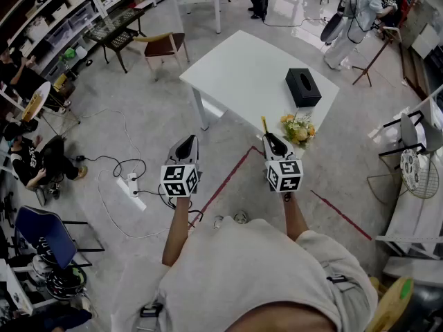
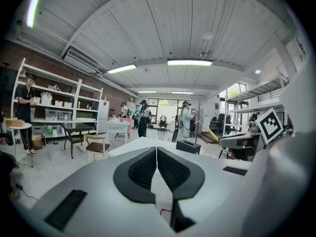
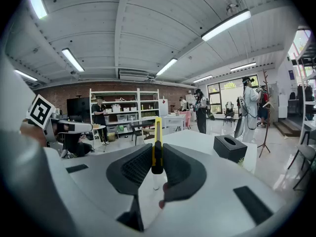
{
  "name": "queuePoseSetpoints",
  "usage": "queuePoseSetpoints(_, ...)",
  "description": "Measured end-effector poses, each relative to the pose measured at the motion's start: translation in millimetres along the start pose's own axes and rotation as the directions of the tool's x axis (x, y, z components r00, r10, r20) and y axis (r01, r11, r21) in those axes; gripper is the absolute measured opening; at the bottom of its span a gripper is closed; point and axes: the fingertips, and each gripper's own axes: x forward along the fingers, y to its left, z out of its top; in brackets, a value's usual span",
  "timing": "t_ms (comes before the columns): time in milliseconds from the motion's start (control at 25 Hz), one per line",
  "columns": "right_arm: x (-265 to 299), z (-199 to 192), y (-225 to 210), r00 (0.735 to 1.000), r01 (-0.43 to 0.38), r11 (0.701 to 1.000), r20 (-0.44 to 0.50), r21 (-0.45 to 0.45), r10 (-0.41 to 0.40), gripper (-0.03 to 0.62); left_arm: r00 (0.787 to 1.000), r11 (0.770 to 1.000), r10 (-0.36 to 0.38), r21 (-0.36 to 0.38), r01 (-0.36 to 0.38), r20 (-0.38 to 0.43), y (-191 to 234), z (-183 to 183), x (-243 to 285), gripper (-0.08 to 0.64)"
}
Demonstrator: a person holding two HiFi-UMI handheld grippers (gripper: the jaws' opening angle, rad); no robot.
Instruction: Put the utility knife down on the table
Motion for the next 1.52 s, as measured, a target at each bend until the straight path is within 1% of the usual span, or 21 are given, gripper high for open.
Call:
queuePoseSetpoints(360, 2.4, 0.1, -4.9, 1.0, -0.007, 1.0, -0.003, 0.002, 0.007, 0.081, 1.0, 1.0, 0.008, 0.001, -0.008, 0.004, -2.2, 4.0, 4.4, 0.023)
queuePoseSetpoints(880, 14.8, -2.5, -23.3, 0.999, -0.041, 0.999, -0.012, 0.008, 0.041, 0.081, 0.999, 0.999, 0.04, -0.006, -0.04, -0.008, -10.0, 1.3, 22.0, 0.023)
queuePoseSetpoints(1320, 39.6, -4.0, -36.6, 0.997, -0.076, 0.997, -0.024, 0.01, 0.076, 0.081, 0.997, 0.997, 0.073, -0.014, -0.073, -0.025, -9.2, -4.0, 38.1, 0.023)
queuePoseSetpoints(1520, 56.8, -7.1, -34.1, 0.995, -0.094, 0.996, -0.042, 0.012, 0.094, 0.083, 0.995, 0.996, 0.09, -0.019, -0.091, -0.034, 3.8, -6.0, 45.1, 0.023)
